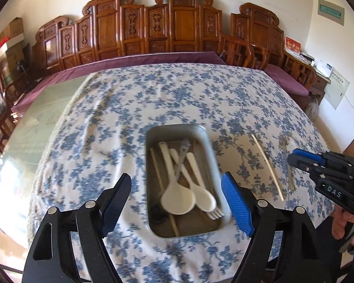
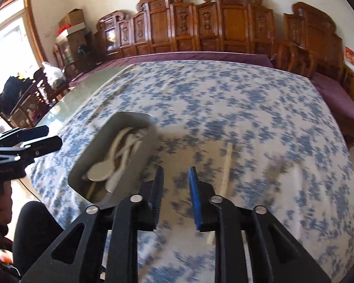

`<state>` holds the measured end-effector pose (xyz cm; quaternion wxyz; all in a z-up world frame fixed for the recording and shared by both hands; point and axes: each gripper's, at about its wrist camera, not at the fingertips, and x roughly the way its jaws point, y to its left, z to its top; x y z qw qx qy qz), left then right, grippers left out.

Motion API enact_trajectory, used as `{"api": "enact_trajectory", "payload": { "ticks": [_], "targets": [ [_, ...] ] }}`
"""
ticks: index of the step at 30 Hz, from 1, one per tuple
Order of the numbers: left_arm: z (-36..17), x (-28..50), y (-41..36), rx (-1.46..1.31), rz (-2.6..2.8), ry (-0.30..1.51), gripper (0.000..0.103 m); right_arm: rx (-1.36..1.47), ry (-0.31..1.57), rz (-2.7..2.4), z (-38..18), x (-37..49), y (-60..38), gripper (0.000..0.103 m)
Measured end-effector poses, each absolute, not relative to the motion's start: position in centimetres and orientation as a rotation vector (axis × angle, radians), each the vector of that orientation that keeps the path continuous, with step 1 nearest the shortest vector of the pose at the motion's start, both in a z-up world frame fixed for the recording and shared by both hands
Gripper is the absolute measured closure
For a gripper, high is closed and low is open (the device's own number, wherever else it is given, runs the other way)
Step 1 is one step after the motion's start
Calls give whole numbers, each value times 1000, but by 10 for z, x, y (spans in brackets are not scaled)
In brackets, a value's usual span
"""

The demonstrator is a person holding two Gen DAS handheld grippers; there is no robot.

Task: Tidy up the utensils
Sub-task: 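Move the open right gripper onto the metal fork and close on it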

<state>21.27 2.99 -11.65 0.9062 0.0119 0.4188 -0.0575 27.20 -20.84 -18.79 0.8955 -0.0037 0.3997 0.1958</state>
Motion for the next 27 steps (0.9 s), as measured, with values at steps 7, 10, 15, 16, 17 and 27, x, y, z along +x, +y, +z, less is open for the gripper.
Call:
{"api": "enact_trajectory", "payload": {
  "ticks": [7,10,15,16,17,27],
  "targets": [
    [-120,220,1,29,-156,866,21,2,837,310,-199,268,-258,62],
    [-122,223,-11,33,-171,872,21,-1,841,277,-206,270,-271,57],
    [-128,227,-28,30,-195,886,21,-14,874,242,-226,278,-285,55],
    [-130,228,-33,32,-200,888,21,-15,880,238,-229,279,-286,55],
    [-131,228,-36,34,-204,892,21,-11,888,232,-234,283,-288,55],
    [-156,238,-65,39,-232,935,21,19,987,190,-273,327,-297,63]
  ]
}}
